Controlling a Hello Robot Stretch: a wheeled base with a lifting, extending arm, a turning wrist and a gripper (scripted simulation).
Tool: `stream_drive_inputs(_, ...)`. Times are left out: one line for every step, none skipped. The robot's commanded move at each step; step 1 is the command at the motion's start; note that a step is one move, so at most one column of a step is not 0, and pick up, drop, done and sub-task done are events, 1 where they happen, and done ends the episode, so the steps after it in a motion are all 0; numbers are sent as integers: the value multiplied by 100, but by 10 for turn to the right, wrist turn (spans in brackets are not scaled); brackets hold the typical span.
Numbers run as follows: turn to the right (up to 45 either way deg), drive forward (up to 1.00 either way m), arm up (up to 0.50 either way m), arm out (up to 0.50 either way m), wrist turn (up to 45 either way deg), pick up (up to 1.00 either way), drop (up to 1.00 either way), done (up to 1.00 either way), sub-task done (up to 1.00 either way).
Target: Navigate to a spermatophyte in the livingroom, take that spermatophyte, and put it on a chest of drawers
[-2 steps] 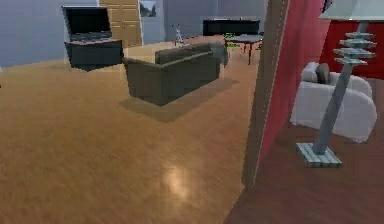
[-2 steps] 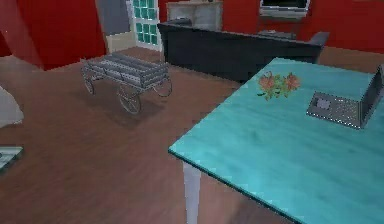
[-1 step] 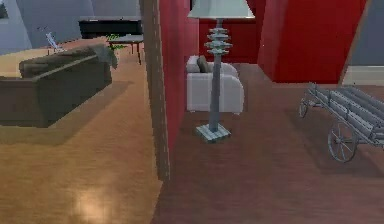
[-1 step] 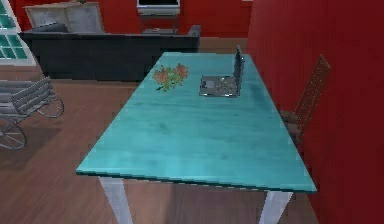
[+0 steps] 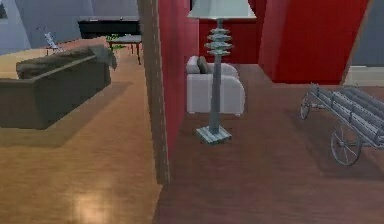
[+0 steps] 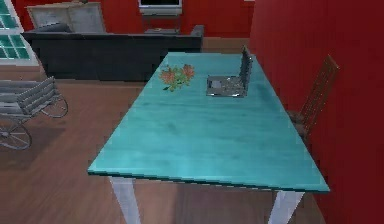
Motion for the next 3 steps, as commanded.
stream_drive_inputs(330,0,0,0,0,0,0,0,0)
stream_drive_inputs(0,65,0,0,0,0,0,0,0)
stream_drive_inputs(210,0,0,0,0,0,0,0,0)
